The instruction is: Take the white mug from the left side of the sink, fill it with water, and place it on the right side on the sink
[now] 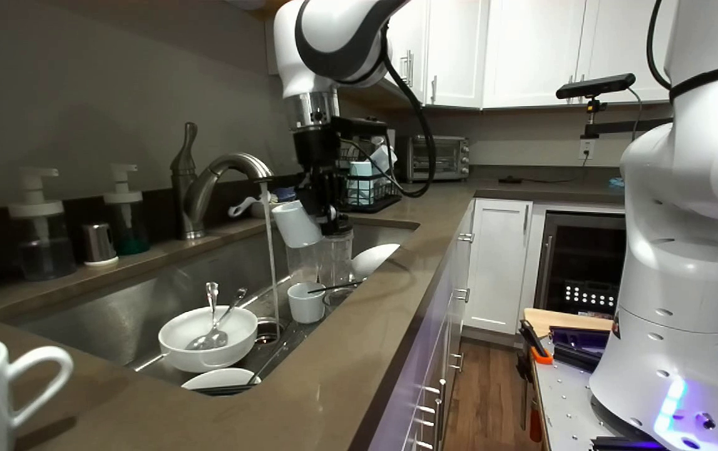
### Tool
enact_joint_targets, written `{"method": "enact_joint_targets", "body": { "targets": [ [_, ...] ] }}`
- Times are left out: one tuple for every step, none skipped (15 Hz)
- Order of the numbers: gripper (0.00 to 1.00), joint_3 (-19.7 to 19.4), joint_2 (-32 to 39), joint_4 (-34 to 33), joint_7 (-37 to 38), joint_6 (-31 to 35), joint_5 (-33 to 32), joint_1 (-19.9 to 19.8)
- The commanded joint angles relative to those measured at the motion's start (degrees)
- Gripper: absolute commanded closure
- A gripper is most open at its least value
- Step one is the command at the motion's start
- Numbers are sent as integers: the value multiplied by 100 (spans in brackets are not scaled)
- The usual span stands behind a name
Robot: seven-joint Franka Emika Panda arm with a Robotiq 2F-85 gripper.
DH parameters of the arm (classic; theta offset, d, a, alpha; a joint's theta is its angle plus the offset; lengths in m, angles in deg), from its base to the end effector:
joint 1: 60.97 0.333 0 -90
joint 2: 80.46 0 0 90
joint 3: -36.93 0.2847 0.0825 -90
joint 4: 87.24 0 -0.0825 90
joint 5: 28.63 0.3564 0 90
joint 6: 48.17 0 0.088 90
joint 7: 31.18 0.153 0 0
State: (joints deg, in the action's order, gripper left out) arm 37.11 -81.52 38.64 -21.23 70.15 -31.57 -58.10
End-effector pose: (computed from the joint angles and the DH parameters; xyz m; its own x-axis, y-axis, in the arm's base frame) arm 0.4867 0.0212 0.3215 0.9899 -0.0961 -0.1047 -0.0900 -0.9941 0.0612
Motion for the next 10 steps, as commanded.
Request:
{"method": "enact_joint_targets", "body": {
  "targets": [
    [93, 5, 223, -373, -78, -56, -121, -98],
    [93, -4, 284, -446, -84, -60, -129, -104],
    [93, -14, 357, -526, -88, -59, -142, -115],
    [93, -25, 424, -604, -127, -73, -104, -128],
    [93, -19, 458, -655, -157, -86, -39, -121],
    [84, -8, 332, -421, -30, -18, -40, -101],
    [84, -14, 391, -484, -35, -19, -41, -100],
    [84, -16, 434, -520, -35, -10, -41, -99],
    [93, -16, 453, -535, -35, -10, -42, -98],
    [93, -22, 485, -534, -76, 53, -13, -108]
  ]
}}
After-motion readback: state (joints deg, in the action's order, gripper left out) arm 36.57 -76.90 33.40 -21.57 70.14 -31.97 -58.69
